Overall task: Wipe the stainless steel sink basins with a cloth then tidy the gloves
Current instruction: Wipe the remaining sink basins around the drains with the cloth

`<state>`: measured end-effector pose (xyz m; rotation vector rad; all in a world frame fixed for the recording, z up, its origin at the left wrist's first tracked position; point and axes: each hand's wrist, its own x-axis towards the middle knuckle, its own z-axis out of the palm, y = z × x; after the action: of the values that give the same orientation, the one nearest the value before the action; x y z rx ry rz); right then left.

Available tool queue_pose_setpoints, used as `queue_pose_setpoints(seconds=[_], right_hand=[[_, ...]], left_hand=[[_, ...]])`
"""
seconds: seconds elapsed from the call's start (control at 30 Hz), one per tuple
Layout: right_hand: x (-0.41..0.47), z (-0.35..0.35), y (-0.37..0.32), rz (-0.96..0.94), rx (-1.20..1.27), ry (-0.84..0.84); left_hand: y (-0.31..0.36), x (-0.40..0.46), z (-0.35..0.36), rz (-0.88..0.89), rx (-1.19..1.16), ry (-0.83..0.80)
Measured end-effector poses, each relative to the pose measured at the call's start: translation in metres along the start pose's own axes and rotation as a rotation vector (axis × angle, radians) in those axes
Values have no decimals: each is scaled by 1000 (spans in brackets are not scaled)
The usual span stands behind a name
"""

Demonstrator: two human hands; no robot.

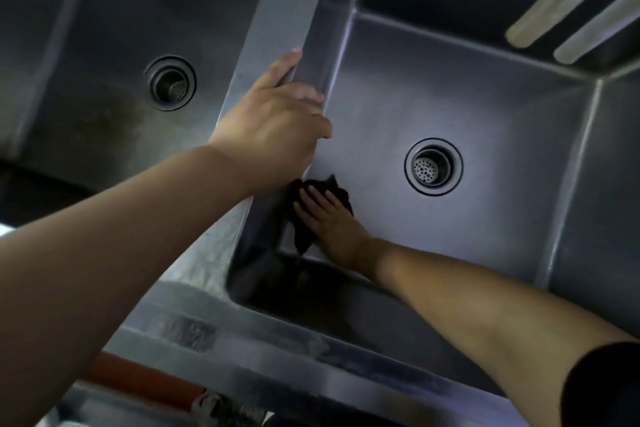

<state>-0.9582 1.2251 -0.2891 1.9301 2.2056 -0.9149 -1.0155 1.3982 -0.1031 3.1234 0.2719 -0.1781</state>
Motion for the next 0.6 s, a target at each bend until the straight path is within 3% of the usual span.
queue_pose_setpoints(seconds=[0.1,0.17,0.23,0.33,0.43,0.6], right_hand=[[-11,4,2,-210,1,-46],[-32,3,7,-402,0,23],[-54,1,22,-445,-25,118],[-96,0,48,-429,6,118],[-131,3,55,-233,303,-24],[-125,-6,25,386,977,-298]], left_hand=[[-1,1,0,-7,-30,36],[0,1,-1,-10,-34,33],[0,2,-3,-16,-38,17],[1,1,-7,-16,-53,28],[2,2,-9,-20,-57,54],[2,2,-9,-19,-71,53]])
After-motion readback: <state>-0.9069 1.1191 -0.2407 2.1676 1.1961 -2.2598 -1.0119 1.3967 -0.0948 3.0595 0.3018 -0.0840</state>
